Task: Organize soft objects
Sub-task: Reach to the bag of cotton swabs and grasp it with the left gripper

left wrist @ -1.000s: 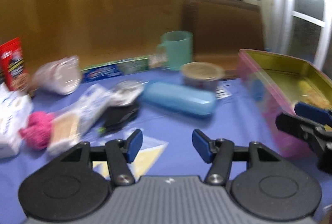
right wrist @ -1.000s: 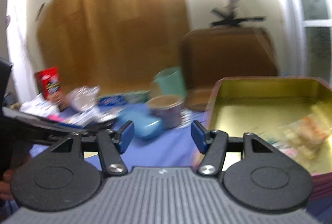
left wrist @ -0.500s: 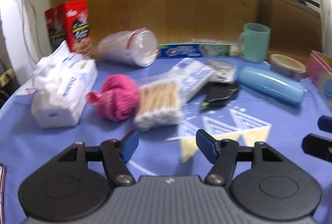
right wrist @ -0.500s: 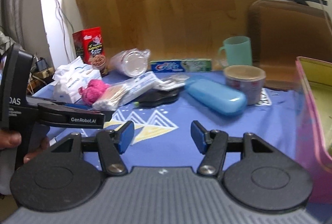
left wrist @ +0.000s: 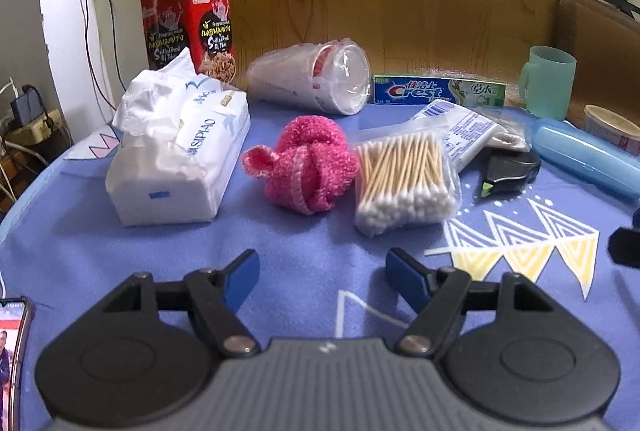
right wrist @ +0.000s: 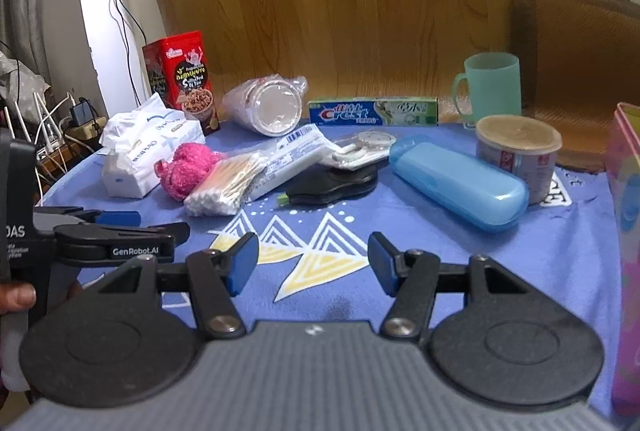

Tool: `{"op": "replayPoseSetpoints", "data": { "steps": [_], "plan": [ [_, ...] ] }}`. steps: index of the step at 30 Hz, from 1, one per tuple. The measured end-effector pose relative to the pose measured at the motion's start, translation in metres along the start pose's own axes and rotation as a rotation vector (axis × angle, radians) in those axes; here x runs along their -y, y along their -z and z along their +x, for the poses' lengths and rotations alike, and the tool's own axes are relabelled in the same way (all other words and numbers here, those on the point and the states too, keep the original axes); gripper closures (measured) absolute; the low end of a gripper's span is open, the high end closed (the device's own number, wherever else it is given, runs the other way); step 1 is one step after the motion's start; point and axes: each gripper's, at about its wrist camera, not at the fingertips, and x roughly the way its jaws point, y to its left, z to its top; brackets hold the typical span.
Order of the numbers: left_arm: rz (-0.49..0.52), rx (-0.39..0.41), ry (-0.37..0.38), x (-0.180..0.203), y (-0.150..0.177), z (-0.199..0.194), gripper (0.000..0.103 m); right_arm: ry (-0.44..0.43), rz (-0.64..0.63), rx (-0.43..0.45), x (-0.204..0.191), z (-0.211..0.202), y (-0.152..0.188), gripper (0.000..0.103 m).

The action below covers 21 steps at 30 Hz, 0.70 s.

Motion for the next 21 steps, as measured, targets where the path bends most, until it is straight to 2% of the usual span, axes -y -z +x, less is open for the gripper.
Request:
{"op": "replayPoseSetpoints", "data": {
  "steps": [5, 10, 12, 16, 20, 21],
  "plan": [
    [-0.027, 0.013, 0.029, -0.006, 0.001, -0.001, 0.032, -0.009, -0.003, -0.032, -0.003, 0.011, 0.001, 0.040],
    [-0.113, 0.083, 0.066, -0.021, 0.004, -0.013, 0.032, -0.041, 0.014, -0.035, 0.001, 0.028, -0.017, 0.045],
    [-0.165, 0.109, 0.078, -0.029, 0.005, -0.016, 0.032, -0.077, 0.047, -0.048, 0.003, 0.038, -0.027, 0.050],
    [-0.273, 0.156, 0.091, -0.047, 0.007, -0.021, 0.032, -0.160, 0.070, -0.084, -0.008, 0.060, -0.039, 0.050],
    [-0.332, 0.158, 0.091, -0.056, 0.007, -0.020, 0.032, -0.241, 0.129, -0.161, -0.022, 0.092, -0.044, 0.050],
    [-0.334, 0.155, 0.097, -0.056, 0.006, -0.019, 0.032, -0.261, 0.159, -0.180, -0.022, 0.098, -0.044, 0.060]
  ]
}}
